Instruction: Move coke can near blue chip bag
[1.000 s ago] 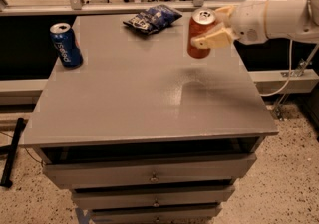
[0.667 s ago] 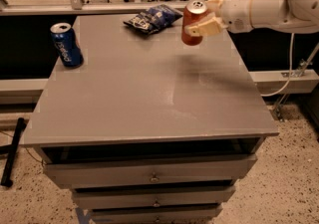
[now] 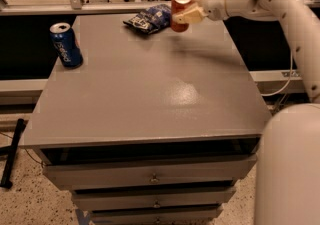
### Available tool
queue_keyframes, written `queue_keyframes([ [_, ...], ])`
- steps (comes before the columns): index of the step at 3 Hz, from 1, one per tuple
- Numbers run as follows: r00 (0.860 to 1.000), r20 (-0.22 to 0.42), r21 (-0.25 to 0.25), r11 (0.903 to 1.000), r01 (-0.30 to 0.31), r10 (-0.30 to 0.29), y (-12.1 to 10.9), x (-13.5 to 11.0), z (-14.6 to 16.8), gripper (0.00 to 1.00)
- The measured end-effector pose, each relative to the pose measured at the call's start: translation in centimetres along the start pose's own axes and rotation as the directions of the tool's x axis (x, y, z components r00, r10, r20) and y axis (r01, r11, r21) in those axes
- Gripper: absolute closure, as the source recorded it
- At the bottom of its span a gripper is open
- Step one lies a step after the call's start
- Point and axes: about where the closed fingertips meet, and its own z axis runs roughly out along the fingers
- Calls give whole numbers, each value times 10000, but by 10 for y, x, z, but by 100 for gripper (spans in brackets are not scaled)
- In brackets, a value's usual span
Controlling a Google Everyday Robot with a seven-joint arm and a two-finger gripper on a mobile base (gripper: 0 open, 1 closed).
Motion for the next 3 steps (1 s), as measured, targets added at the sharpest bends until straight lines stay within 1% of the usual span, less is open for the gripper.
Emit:
queue_keyframes([
  [1,9991,-200,230,9991,367,-363,-25,-8,19,100],
  [2,9972,-575,214,9986,490,-477,-35,-8,30,100],
  [3,9943,-1062,-146,9999,54,-69,-31,2,36,100],
])
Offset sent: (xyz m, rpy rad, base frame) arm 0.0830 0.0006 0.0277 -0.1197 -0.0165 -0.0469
